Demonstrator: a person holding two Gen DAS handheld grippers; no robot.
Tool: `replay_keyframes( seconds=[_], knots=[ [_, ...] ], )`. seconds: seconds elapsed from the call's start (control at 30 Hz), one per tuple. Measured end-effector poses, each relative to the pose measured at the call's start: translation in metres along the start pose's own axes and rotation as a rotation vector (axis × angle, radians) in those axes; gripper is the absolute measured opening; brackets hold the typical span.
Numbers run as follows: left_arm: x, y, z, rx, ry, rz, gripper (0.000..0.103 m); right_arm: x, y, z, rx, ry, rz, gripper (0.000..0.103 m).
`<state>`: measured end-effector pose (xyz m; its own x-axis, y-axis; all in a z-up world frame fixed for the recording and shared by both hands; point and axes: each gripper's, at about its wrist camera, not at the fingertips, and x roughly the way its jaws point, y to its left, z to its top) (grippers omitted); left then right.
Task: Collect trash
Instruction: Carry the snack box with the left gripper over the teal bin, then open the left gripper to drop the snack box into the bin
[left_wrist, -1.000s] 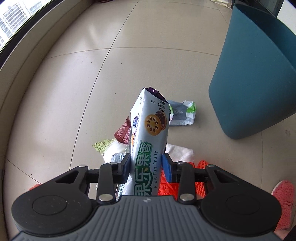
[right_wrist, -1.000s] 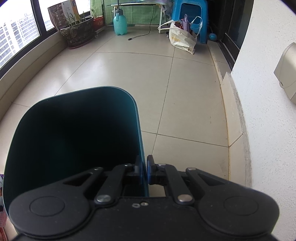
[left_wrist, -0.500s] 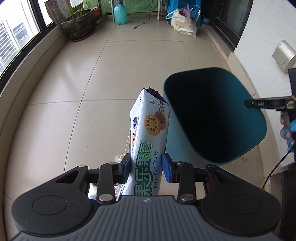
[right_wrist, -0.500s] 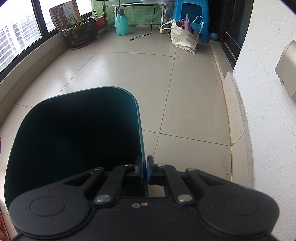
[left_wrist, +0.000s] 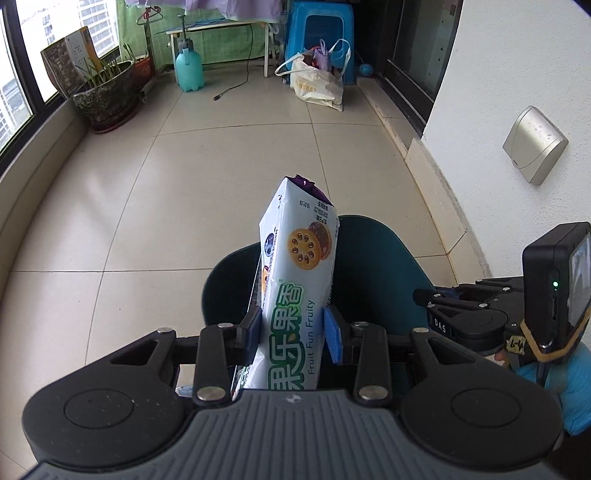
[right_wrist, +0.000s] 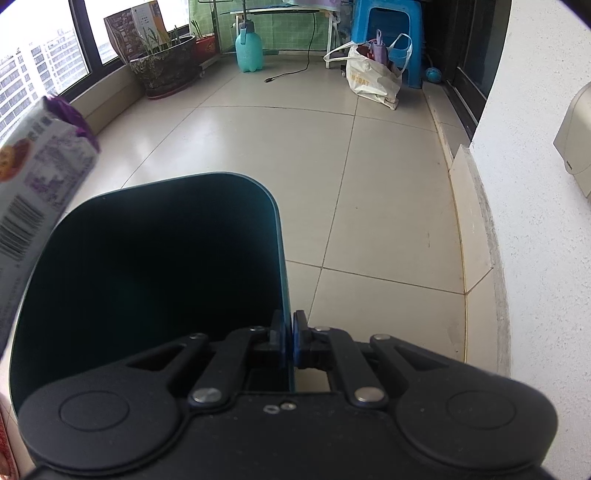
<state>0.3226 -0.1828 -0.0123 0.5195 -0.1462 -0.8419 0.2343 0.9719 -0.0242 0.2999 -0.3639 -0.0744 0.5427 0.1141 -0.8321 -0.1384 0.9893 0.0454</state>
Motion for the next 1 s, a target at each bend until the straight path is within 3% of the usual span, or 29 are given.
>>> replay_keyframes(
  seconds=[0.13,0.4,0.67,0.73,1.0],
  knots=[
    [0.039,-0.009,-0.005,-0.019,0.047,-0.025,0.035,0.000,0.000,-0.001,-0.005,-0.002,0.001,0.004],
    [0.095,-0.012,-0.034,-0.038,0.188,-0.001,0.037,0.001,0.000,-0.001,-0.004,-0.003,0.005,0.004],
    [0.106,-0.013,-0.045,-0.035,0.203,-0.008,0.043,0.001,-0.002,0.000,-0.001,-0.003,0.010,0.004],
    [0.105,-0.012,-0.047,-0.039,0.195,-0.016,0.050,0.002,-0.002,0.000,0.003,-0.002,0.012,0.004],
    [0.082,-0.006,-0.052,-0.024,0.134,-0.048,0.054,0.002,-0.002,0.000,0.003,-0.003,0.018,0.004]
  ],
)
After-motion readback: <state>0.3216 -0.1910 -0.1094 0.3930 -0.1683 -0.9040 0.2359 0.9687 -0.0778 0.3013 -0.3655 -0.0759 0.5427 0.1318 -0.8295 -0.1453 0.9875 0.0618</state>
